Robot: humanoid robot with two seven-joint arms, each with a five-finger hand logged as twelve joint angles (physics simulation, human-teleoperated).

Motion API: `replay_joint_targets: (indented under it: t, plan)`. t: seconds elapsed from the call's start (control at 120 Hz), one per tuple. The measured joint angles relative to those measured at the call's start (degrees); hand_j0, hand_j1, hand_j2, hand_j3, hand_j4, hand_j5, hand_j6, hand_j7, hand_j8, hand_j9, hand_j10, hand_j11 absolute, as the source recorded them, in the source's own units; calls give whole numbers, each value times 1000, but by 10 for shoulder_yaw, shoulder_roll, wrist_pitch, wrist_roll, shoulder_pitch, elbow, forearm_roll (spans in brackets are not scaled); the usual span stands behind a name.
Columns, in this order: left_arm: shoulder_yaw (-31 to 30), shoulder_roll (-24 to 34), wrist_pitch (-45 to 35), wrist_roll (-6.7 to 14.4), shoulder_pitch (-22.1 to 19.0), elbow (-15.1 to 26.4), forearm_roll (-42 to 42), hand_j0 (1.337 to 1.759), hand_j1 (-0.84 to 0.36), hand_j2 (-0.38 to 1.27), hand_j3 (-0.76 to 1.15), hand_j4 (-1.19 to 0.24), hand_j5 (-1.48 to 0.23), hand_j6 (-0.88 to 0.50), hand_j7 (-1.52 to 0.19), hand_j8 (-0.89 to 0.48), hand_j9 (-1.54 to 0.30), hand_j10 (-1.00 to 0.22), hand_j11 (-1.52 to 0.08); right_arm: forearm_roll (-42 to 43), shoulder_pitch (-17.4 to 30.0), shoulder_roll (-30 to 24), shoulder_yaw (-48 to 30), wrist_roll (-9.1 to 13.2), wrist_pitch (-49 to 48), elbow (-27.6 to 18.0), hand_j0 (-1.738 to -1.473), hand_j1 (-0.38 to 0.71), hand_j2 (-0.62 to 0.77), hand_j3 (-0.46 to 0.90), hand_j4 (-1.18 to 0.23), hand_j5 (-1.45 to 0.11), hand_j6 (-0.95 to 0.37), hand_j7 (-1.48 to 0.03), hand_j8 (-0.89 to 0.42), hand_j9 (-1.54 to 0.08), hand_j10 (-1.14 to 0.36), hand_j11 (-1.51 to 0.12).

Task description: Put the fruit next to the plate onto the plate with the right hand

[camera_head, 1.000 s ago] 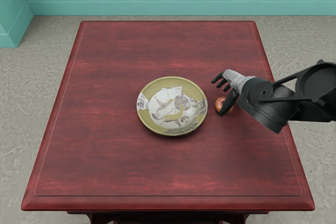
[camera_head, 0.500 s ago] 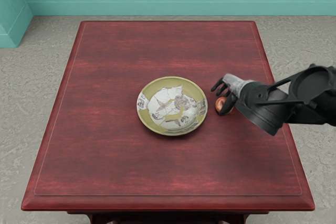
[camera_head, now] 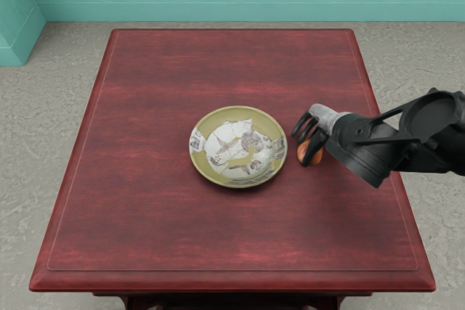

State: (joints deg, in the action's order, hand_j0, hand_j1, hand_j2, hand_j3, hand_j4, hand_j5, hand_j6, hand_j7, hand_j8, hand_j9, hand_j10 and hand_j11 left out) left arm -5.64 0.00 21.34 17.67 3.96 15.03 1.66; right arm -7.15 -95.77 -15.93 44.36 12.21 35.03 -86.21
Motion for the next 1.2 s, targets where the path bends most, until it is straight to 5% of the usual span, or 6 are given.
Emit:
replay_joint_targets:
  t: [0.375, 1.2]
  plan:
    - [-1, 0, 0, 0, 2, 0, 0, 1658, 349, 0, 0, 0, 0, 1, 0, 1, 0, 0, 0, -3, -1, -10, -6, 0, 0, 0, -1656, 271, 588, 0, -855, -1088, -844, -1100, -568, -1093, -682, -1110]
    - [-1, 0, 0, 0, -3, 0, 0, 1658, 349, 0, 0, 0, 0, 1, 0, 1, 0, 0, 0, -5, -74, -10, -104, 0, 0, -21, -1657, 293, 607, 0, -870, -1143, -874, -1134, -524, -1128, -646, -1138]
